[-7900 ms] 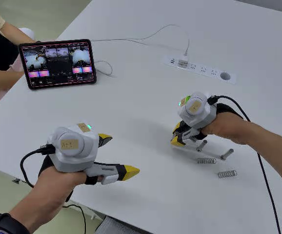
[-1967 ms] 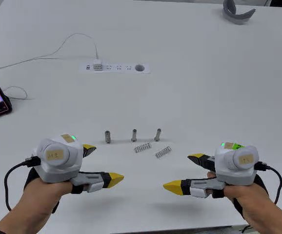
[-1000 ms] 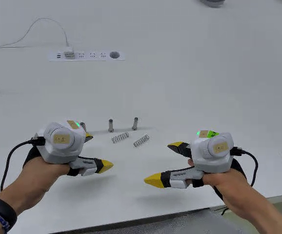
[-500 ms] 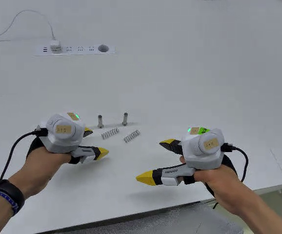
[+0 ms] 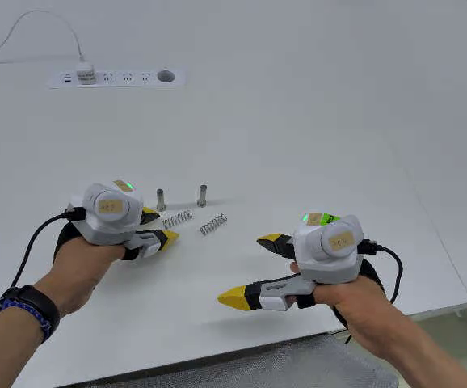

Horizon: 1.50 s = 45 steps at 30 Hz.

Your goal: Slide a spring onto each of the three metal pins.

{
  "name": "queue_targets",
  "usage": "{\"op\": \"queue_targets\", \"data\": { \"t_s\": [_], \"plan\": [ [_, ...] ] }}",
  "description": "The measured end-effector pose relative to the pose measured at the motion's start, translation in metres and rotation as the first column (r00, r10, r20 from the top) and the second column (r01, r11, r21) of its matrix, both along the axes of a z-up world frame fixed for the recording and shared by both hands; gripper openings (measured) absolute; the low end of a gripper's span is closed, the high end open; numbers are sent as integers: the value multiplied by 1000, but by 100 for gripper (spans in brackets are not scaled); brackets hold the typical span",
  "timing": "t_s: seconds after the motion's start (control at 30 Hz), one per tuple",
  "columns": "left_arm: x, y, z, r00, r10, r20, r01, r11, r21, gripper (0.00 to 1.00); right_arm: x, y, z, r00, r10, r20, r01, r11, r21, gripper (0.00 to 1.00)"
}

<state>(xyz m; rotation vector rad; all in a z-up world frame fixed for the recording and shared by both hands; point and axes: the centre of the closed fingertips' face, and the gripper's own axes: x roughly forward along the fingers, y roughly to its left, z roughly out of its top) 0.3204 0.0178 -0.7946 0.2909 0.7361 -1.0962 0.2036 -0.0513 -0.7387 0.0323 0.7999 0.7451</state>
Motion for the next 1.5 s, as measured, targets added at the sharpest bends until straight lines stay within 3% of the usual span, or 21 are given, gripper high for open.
{"op": "queue_targets", "data": {
  "t_s": [0.43, 0.53, 0.57, 0.8, 0.87, 1.07, 1.5],
  "plan": [
    [2, -7, -8, 1000, 8, 19, -8, 1000, 6, 18, 1, -7, 0, 1000, -24, -1, 24, 1000, 2, 79],
    [4, -5, -7, 997, -18, 80, 13, 998, 60, 14, 1, -6, -1, 1000, -22, -4, 22, 1000, 1, 79],
    [3, -7, -7, 997, -13, 81, 8, 998, 59, 12, 1, -6, -1, 1000, -22, -4, 22, 1000, 1, 79],
    [4, -4, -6, 998, 31, 53, -33, 999, 42, 11, 3, -6, -1, 1000, -20, -2, 20, 1000, -1, 79],
    [5, -2, -6, 998, 38, 58, -40, 998, 45, 11, 3, -6, 0, 1000, -21, 0, 21, 1000, 1, 79],
    [-6, 9, -7, 997, 67, 28, -68, 997, 27, 11, 4, -5, 0, 1000, -25, 4, 25, 1000, 8, 79],
    [-24, 39, 1, 993, 122, 13, -122, 992, 15, 11, 2, 5, 1, 1000, -21, 5, 21, 999, 28, 79]
  ]
}}
